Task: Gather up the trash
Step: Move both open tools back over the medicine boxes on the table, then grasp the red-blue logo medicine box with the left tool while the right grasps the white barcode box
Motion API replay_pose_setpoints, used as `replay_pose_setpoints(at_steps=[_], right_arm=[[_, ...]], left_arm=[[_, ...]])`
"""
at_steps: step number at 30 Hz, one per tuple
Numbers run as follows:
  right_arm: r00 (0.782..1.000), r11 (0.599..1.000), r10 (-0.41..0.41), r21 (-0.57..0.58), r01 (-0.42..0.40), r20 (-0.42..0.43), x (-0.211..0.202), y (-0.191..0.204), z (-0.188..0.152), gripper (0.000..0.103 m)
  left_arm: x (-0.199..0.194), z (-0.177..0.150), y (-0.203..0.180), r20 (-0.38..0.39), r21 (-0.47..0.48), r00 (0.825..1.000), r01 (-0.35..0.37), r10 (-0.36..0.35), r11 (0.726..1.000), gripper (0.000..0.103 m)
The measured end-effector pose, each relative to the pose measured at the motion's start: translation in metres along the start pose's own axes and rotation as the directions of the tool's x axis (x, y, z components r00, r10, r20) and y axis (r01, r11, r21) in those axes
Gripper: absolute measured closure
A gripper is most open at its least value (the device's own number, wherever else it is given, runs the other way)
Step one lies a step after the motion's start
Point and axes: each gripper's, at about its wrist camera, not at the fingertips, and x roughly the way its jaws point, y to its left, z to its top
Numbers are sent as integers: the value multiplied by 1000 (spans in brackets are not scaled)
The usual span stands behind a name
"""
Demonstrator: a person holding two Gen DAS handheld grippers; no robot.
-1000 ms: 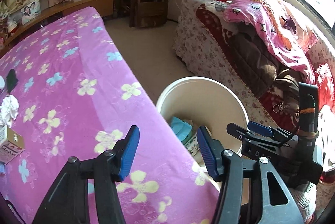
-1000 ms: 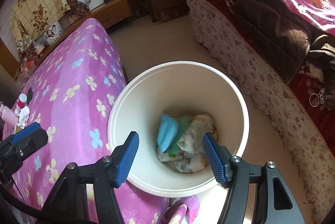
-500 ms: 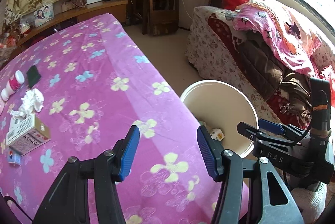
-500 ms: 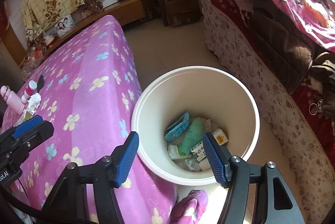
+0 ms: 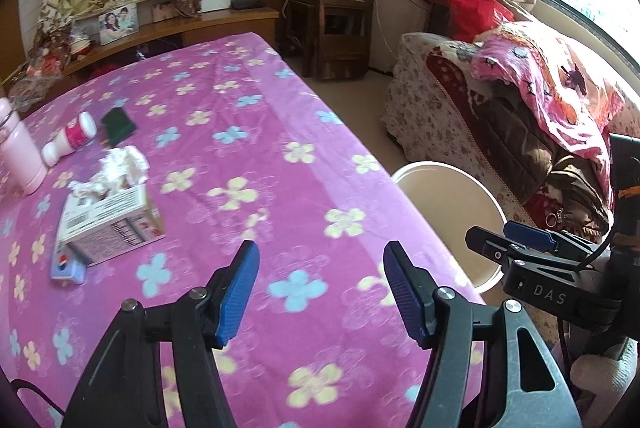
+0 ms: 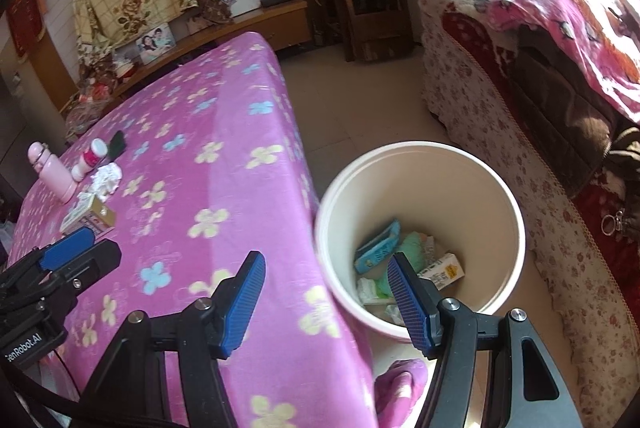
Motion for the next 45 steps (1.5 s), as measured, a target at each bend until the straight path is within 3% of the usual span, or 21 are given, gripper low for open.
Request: replay_pose_setpoints(at_steps=[13,23,28,35,41,45], right_arm=[[997,989,72,-129,-72,-7,-4,79,-4,33],[991,970,126,-203,-133,-45,6,133,-11,33],[978,952,193,-224,-208,-85,20,160,-11,33],[968,934,216,-261,-243,-129,36,192,-10,33],[968,927,200,-290,-236,-150,46,202,-7,33],[967,927,198,-290,-238,-161,57,204,-1,33]], left_arm=[[-41,-26,81,31,-94,994,-100,103,991,37],[-66,-53,166,2,-196,978,-202,207,959,37],[-66,-57,204,-25,-239,973,-228,229,944,37],[-32,-51,243,-101,-264,961,-276,258,924,35],[12,-41,241,-161,-189,955,-279,251,942,35],[29,-28,244,-162,-180,950,-295,267,938,35]])
